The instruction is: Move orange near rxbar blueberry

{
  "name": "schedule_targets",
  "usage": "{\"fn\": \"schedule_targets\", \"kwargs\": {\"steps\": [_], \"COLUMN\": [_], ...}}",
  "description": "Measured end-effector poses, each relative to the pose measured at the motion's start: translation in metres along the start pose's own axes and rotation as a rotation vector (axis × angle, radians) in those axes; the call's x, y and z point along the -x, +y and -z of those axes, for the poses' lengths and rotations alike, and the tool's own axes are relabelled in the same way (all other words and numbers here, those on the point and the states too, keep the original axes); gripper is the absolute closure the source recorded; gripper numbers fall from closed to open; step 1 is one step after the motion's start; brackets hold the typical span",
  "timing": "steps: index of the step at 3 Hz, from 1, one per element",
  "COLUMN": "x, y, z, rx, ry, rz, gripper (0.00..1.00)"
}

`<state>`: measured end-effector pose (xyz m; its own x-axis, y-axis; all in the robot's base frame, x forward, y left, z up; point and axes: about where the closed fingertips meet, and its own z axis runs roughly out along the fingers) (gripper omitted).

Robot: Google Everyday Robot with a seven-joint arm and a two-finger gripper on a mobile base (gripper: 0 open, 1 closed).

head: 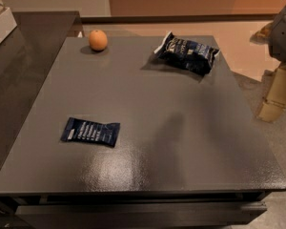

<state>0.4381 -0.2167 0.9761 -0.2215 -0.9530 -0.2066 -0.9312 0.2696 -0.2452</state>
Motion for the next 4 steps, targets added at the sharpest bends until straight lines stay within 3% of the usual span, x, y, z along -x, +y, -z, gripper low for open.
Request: {"fn": "schedule_targets", "kwargs": {"steps": [2, 4], "x": [0.006, 0.06], "y": [-0.008, -0.065], "z": [0.0, -0.018], "rx": [-0.005, -0.041], "ry": [-0.009, -0.117], "rz": [0.018, 0.106], "gripper": [0.0, 0.0]}}
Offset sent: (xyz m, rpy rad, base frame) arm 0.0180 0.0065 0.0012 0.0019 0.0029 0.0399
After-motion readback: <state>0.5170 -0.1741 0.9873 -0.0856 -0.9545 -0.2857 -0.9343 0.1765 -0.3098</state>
